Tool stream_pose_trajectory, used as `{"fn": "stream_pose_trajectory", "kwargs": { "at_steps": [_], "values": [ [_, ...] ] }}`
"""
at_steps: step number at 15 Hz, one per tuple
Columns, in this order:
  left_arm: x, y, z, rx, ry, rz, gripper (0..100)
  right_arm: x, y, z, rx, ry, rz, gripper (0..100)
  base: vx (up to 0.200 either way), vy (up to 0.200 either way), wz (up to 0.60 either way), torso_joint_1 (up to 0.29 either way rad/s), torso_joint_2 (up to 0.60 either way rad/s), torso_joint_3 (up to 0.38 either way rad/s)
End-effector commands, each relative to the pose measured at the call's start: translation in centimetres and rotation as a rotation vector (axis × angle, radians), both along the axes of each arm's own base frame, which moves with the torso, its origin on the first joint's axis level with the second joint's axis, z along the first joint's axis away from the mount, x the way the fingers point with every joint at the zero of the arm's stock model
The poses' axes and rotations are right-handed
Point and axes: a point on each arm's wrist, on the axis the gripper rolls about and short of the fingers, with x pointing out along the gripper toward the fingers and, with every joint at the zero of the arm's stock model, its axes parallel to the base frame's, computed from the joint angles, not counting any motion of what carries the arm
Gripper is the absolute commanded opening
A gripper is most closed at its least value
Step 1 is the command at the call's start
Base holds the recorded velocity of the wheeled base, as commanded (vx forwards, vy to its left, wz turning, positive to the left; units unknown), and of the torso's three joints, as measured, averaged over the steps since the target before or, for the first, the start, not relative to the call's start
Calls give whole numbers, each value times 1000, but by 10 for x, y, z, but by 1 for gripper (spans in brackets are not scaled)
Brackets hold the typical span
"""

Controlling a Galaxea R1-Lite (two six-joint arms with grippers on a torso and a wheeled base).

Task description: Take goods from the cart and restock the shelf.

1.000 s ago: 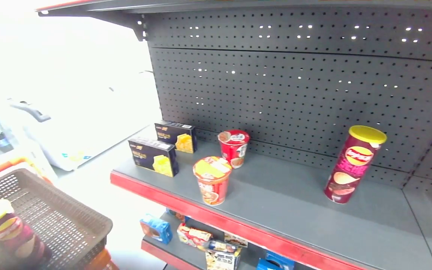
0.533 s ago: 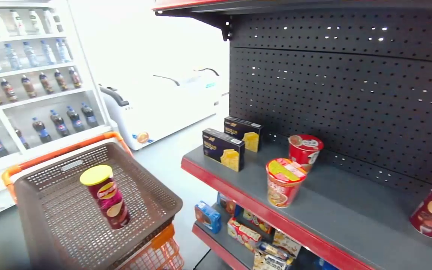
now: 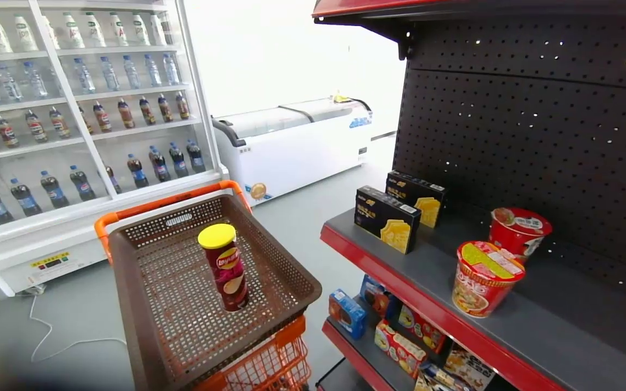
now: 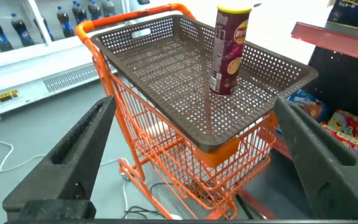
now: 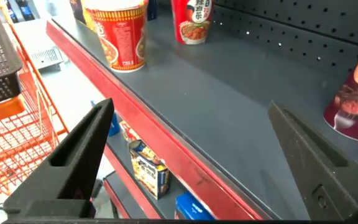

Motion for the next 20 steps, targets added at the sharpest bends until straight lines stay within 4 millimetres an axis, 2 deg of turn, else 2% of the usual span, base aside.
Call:
{"fn": "stream_pose_trajectory", "kwargs": {
  "at_steps": [1, 3, 6, 11, 12, 13, 14, 15, 16, 18, 19, 20],
  "values": [
    [0, 0, 0, -2, -1, 0, 100, 0, 0, 0, 1, 1, 0, 100, 0, 0, 0, 0, 0, 0],
    [0, 0, 0, -5, 2, 0, 100, 0, 0, 0, 1, 1, 0, 100, 0, 0, 0, 0, 0, 0],
    [0, 0, 0, -5, -1, 2, 100, 0, 0, 0, 1, 1, 2, 100, 0, 0, -600, 2, 2, 2],
    [-1, 1, 4, 38, -10, 31, 100, 0, 0, 0, 2, -1, 0, 100, 0, 0, 0, 0, 0, 0],
    [-2, 1, 64, 53, -54, 34, 100, 0, 0, 0, 1, 1, 0, 100, 0, 0, 0, 0, 0, 0],
    [4, 1, 81, 52, -32, 35, 100, 0, 0, 0, 1, 1, 0, 100, 0, 0, 0, 0, 0, 0],
    [13, 1, 119, 57, -48, 26, 100, 0, 0, 0, 1, 1, 0, 100, 0, 0, 0, 0, 0, 0],
    [16, 1, 132, 62, -27, 44, 100, 0, 0, 0, 1, 1, 0, 100, 0, 0, 0, 0, 0, 0],
    [28, 3, 113, 52, 127, 163, 100, 0, 0, 0, 1, -1, 0, 100, 0, 0, 0, 0, 0, 0],
    [34, 4, 95, 12, 275, 216, 100, 0, 0, 0, 1, 1, 0, 100, 0, 0, 0, 0, 0, 0],
    [41, 5, 92, 9, 392, 232, 100, 0, 0, 0, 1, 1, 0, 100, 0, 0, 0, 0, 0, 0],
    [51, 6, 95, -2, 434, 258, 100, 0, 0, 0, 1, 1, 0, 100, 0, 0, 0, 0, 0, 0]
  ]
}}
